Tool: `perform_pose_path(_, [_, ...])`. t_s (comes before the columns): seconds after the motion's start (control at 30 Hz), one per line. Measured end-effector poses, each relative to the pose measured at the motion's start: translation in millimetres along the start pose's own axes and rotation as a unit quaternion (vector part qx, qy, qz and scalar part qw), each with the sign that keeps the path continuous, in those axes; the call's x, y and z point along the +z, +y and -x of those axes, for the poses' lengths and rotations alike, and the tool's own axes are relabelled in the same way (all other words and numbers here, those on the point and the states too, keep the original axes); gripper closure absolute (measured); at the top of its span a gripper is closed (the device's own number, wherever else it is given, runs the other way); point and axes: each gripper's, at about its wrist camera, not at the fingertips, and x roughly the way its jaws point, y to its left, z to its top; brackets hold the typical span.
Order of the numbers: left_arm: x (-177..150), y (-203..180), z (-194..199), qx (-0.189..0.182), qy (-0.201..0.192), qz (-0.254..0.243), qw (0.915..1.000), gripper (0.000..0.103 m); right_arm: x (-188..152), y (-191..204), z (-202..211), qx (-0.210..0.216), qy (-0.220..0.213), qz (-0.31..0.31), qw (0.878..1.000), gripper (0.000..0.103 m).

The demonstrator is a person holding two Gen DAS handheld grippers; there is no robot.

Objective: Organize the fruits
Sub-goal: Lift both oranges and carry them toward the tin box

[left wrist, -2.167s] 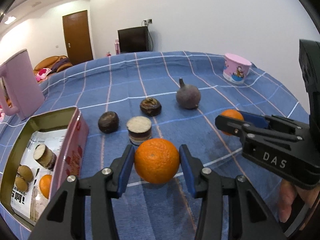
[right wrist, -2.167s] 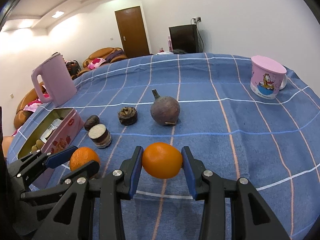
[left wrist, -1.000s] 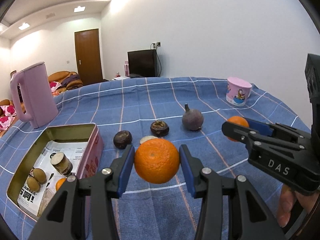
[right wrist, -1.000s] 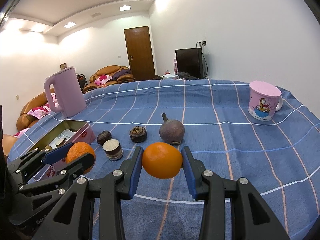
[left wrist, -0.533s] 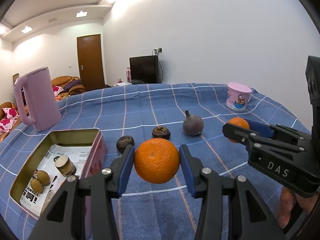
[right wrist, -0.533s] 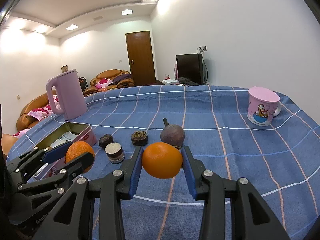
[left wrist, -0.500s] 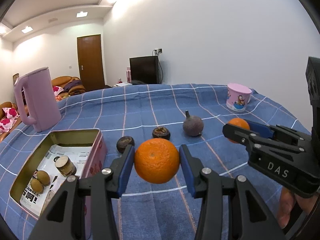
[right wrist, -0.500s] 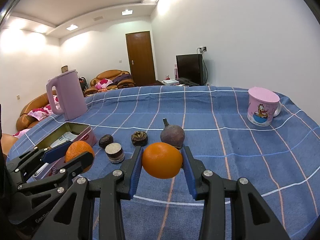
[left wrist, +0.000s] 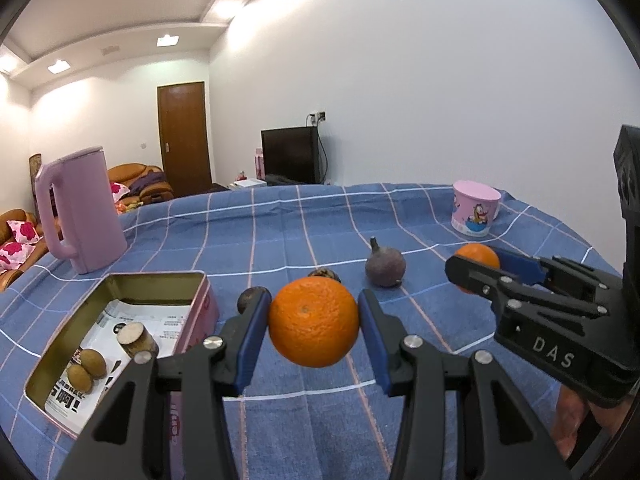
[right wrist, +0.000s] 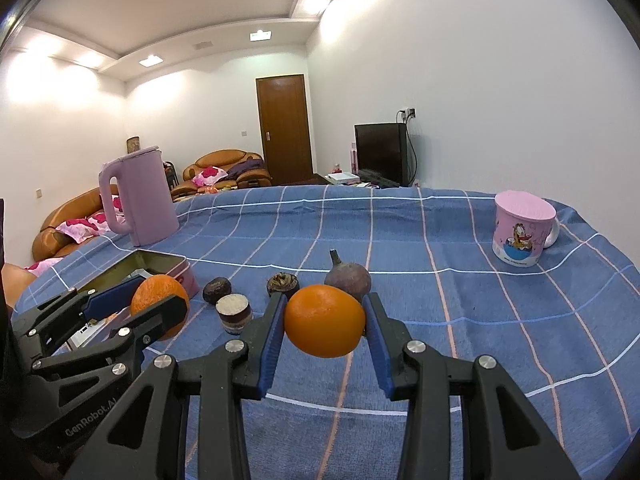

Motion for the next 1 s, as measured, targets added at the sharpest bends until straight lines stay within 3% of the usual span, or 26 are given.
perform_pose_path(1.0, [3,1,18,0.040,-0.061,-0.016,0.9972,0.055,-1,7,24,-0.002,-0.061,0.018,0.998,0.062])
